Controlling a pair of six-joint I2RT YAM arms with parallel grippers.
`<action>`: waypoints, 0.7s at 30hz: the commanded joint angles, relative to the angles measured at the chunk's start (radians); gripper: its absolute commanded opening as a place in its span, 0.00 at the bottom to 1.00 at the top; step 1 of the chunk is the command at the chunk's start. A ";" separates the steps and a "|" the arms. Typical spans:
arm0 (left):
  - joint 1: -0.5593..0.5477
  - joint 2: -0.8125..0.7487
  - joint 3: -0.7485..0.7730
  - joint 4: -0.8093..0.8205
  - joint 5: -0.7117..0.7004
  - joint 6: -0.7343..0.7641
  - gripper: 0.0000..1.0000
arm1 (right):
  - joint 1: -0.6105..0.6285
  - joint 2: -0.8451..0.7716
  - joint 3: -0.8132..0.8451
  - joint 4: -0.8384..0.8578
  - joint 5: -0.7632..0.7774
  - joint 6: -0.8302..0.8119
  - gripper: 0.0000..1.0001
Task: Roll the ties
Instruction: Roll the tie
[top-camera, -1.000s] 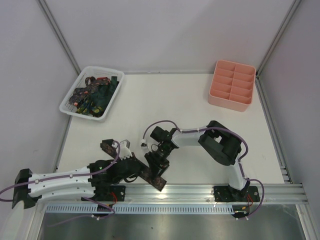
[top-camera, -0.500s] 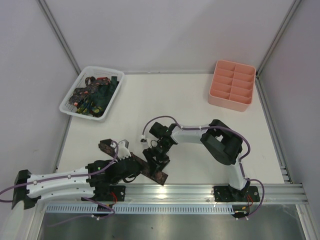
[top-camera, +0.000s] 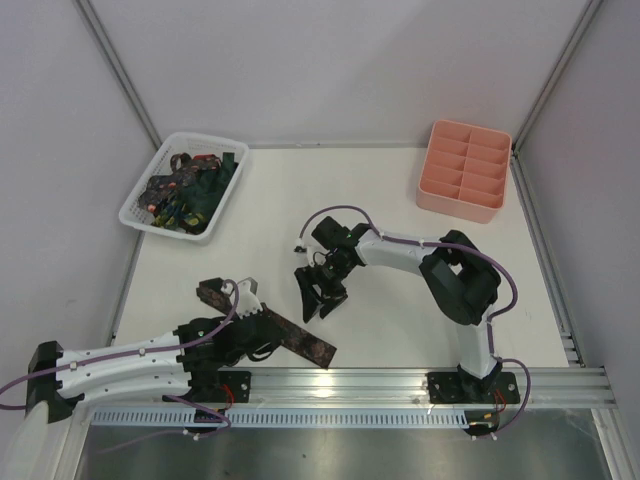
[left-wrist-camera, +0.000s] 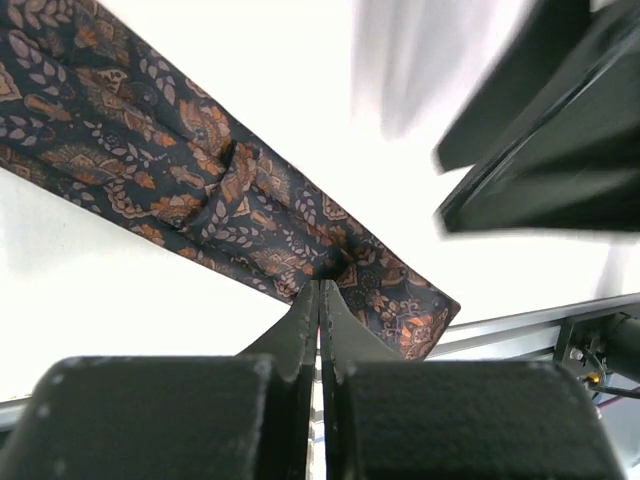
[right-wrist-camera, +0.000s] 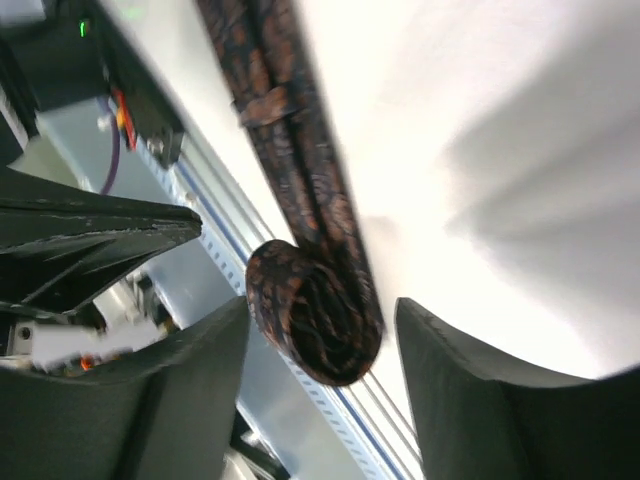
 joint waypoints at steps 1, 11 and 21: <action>0.041 0.026 0.030 0.017 0.066 0.038 0.00 | -0.057 -0.104 0.032 -0.060 0.128 0.059 0.64; 0.188 0.376 0.166 -0.036 0.237 0.158 0.00 | -0.196 -0.343 -0.143 -0.110 0.340 0.223 0.36; 0.283 0.583 0.209 0.102 0.372 0.276 0.00 | -0.259 -0.526 -0.338 -0.065 0.348 0.316 0.38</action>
